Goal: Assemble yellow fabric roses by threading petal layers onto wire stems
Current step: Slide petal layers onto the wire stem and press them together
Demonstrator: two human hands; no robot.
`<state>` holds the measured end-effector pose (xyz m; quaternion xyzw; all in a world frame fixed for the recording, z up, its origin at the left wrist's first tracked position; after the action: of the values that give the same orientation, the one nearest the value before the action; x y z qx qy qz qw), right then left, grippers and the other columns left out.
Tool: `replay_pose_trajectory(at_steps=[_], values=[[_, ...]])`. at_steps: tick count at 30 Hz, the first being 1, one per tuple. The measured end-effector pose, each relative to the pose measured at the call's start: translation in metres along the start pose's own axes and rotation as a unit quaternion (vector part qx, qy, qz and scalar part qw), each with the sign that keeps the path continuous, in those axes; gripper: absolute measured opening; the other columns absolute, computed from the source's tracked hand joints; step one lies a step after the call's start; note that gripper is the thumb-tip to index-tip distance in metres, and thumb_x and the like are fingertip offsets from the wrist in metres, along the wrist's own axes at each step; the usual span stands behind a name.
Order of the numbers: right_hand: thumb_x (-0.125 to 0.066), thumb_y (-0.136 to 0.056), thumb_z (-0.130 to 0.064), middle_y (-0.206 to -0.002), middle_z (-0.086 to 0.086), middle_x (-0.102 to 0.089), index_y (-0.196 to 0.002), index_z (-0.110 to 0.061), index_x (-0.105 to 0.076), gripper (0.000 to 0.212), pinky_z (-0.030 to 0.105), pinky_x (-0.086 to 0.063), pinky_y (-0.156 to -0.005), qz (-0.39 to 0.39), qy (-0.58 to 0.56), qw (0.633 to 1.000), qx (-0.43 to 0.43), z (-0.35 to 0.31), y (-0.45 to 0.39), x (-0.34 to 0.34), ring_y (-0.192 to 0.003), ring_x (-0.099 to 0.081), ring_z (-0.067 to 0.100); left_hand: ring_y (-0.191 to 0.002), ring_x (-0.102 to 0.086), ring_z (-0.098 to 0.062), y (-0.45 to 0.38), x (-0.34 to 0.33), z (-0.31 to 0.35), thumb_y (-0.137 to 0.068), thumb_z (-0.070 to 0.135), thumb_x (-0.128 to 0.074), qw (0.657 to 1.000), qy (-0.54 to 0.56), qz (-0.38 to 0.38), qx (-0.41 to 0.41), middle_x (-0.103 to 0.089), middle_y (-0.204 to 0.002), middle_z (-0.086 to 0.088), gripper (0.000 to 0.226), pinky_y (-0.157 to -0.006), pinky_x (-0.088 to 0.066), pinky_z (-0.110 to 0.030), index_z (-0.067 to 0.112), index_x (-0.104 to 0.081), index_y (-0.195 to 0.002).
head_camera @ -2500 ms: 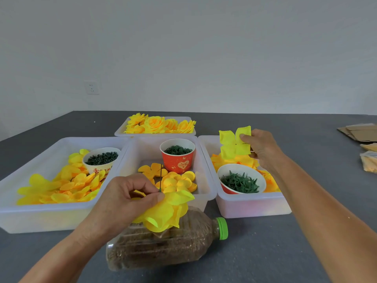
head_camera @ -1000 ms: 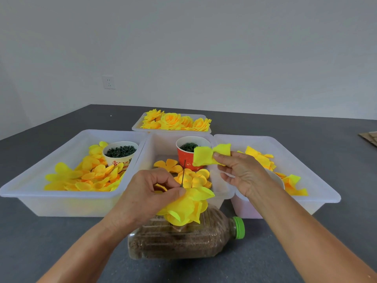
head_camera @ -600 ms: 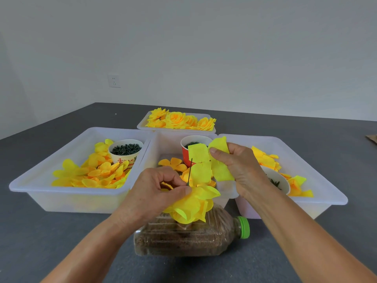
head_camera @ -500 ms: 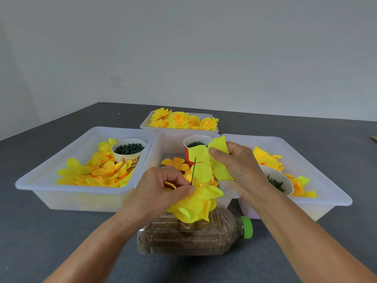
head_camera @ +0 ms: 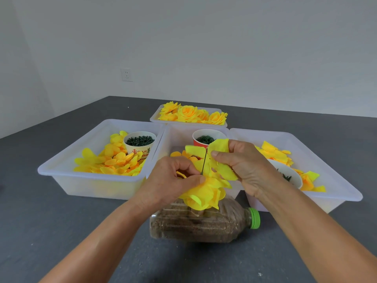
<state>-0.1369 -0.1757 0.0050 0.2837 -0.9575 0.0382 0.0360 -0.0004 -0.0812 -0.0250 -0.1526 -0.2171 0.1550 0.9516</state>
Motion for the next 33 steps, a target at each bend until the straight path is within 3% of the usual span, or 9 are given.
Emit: replay_pose_trajectory(at_steps=[2,5,10,14,21,24,25,29,33], values=[[-0.064,-0.086,-0.007,-0.072,0.002,-0.069,-0.084,-0.016,-0.066,0.009,0.025,-0.051,-0.050,-0.010,-0.005,1.000,0.012,-0.001,0.002,-0.001,-0.055,-0.064,0.010,-0.063,-0.057,-0.003,0.000,0.000,0.000,-0.075,0.011,-0.076,1.000,-0.005,0.001,-0.001,-0.065,-0.065,0.010,0.018,-0.063,-0.048,-0.025,0.021,-0.069,-0.063],[-0.066,-0.082,-0.005,-0.069,-0.002,-0.070,-0.084,-0.016,-0.068,0.012,0.023,-0.051,-0.048,-0.048,-0.044,0.998,-0.004,-0.004,0.006,-0.003,-0.055,-0.064,0.010,-0.062,-0.055,-0.002,-0.001,0.000,0.000,-0.075,0.009,-0.076,1.000,-0.006,0.000,-0.005,-0.062,-0.063,0.014,0.017,-0.061,-0.046,-0.018,0.018,-0.068,-0.063],[-0.076,-0.051,-0.008,-0.094,0.013,-0.072,-0.092,-0.008,-0.070,0.042,0.044,-0.055,-0.081,-0.063,-0.068,0.996,-0.015,-0.006,0.010,-0.002,-0.085,-0.068,0.029,-0.064,-0.056,-0.007,0.000,0.000,-0.001,-0.075,0.009,-0.076,1.000,0.003,0.004,-0.001,-0.065,-0.069,0.004,0.013,-0.065,-0.049,-0.027,0.015,-0.069,-0.065],[-0.076,-0.044,-0.010,-0.085,0.009,-0.074,-0.085,-0.011,-0.071,0.041,0.039,-0.057,-0.074,-0.031,-0.076,0.997,-0.003,-0.006,0.010,0.004,-0.077,-0.070,0.025,-0.066,-0.055,-0.005,0.000,0.001,-0.001,-0.075,0.010,-0.076,1.000,0.006,-0.002,0.005,-0.063,-0.068,0.008,0.007,-0.065,-0.045,-0.023,0.011,-0.071,-0.070],[-0.076,-0.056,-0.007,-0.089,0.011,-0.073,-0.089,-0.009,-0.071,0.033,0.035,-0.056,-0.069,0.009,-0.059,0.998,0.000,-0.003,0.010,0.011,-0.077,-0.069,0.025,-0.074,-0.060,-0.014,-0.003,0.007,0.010,-0.080,0.015,-0.072,0.999,-0.017,-0.045,0.008,-0.068,-0.077,-0.005,0.006,-0.075,-0.050,-0.037,0.010,-0.074,-0.077],[-0.074,-0.067,-0.005,-0.074,-0.001,-0.072,-0.084,-0.015,-0.070,0.020,0.028,-0.050,-0.061,0.027,-0.048,0.998,0.005,-0.004,0.010,0.014,-0.064,-0.067,0.012,-0.078,-0.060,-0.031,-0.006,0.011,0.013,-0.083,0.031,-0.064,0.997,-0.015,-0.074,0.017,-0.066,-0.089,-0.026,0.030,-0.078,-0.048,-0.048,0.003,-0.074,-0.085],[-0.074,-0.069,-0.004,-0.069,-0.004,-0.071,-0.082,-0.016,-0.070,0.018,0.027,-0.048,-0.059,0.033,-0.050,0.998,0.006,-0.004,0.010,0.015,-0.059,-0.065,0.008,-0.078,-0.059,-0.029,-0.007,0.012,0.014,-0.081,0.039,-0.060,0.996,-0.012,-0.081,0.021,-0.066,-0.090,-0.028,0.040,-0.077,-0.048,-0.046,0.003,-0.074,-0.086],[-0.073,-0.071,-0.002,-0.068,-0.005,-0.072,-0.082,-0.016,-0.070,0.018,0.021,-0.049,-0.053,0.058,-0.073,0.996,0.006,-0.005,0.009,0.019,-0.058,-0.066,0.006,-0.082,-0.066,-0.012,-0.010,0.018,0.017,-0.076,0.053,-0.050,0.997,0.003,-0.066,0.043,-0.074,-0.083,0.006,0.044,-0.081,-0.051,-0.026,0.018,-0.075,-0.083],[-0.072,-0.071,-0.001,-0.063,-0.006,-0.071,-0.080,-0.013,-0.068,0.016,0.016,-0.047,-0.045,0.070,-0.107,0.992,-0.003,-0.005,0.011,0.021,-0.053,-0.065,0.004,-0.081,-0.067,-0.012,-0.012,0.022,0.018,-0.078,0.051,-0.049,0.998,0.021,-0.053,0.042,-0.074,-0.085,0.000,0.043,-0.081,-0.053,-0.028,0.017,-0.076,-0.082]])
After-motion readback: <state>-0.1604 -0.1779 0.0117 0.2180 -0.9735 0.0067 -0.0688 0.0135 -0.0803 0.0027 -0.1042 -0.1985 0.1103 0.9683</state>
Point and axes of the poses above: each hand's wrist, its own y-axis away from the middle knuckle, its own x-axis out of the back of the hand, z = x × y, the point moved 2 cm from there along -y, towards the middle knuckle
